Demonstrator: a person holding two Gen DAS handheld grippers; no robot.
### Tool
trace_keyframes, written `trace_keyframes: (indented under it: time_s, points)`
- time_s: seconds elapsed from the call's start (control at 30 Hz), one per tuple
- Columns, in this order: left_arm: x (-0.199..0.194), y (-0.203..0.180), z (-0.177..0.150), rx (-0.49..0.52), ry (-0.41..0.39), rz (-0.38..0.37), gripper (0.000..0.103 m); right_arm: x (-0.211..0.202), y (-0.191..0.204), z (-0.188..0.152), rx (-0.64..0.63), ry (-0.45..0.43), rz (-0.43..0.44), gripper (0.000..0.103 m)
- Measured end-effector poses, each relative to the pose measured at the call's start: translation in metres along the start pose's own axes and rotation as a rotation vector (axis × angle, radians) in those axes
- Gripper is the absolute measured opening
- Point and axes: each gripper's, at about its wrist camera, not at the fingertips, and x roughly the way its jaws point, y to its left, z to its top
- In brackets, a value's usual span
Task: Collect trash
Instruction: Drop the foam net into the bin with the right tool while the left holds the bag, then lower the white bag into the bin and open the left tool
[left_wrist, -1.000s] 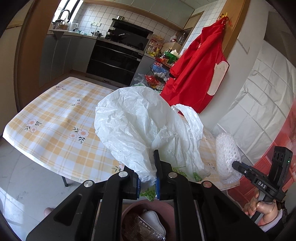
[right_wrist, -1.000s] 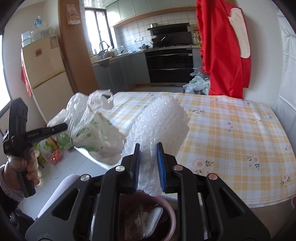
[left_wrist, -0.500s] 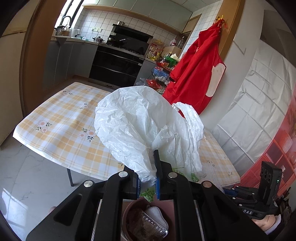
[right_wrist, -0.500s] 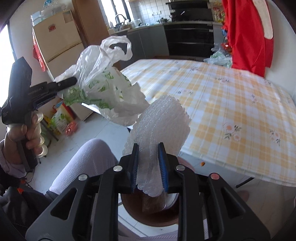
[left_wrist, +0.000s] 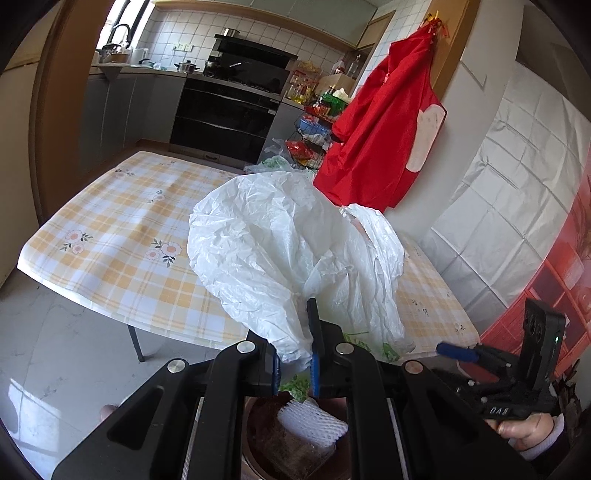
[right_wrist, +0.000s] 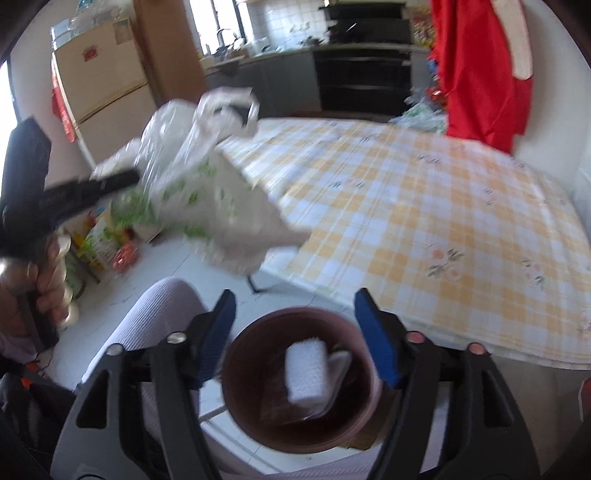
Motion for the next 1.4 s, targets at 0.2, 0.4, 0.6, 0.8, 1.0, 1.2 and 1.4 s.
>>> trace_keyframes:
  time_s: [0.2,0.4,0.6,0.8,1.0,1.2,1.4]
  points:
    - [0.019,-0.023,-0.022,0.059,0.1,-0.068,0.011,-0.035,-0.03,0.013,0.026,-0.128,-0.206,0.092]
    - [0.04,-0.043,-0.041,0.113,0.202,-0.131,0.012,-0.051,-0.061,0.009,0.116,-0.168,-0.226,0.093]
    - [0.058,-0.059,-0.055,0.149,0.269,-0.189,0.012,-0.045,-0.073,0.004,0.141,-0.155,-0.23,0.093]
    - [0.078,-0.061,-0.065,0.139,0.332,-0.212,0.018,-0.041,-0.076,-0.001,0.148,-0.139,-0.236,0.093]
    - [0.082,-0.057,-0.065,0.14,0.348,-0.183,0.054,-0.034,-0.079,-0.004,0.162,-0.123,-0.232,0.093]
    - [0.075,-0.048,-0.055,0.14,0.288,-0.078,0.073,-0.028,-0.072,-0.004,0.141,-0.101,-0.228,0.093]
    - [0.059,-0.047,-0.035,0.17,0.19,0.017,0.092,-0.034,-0.059,0.005,0.095,-0.109,-0.248,0.096]
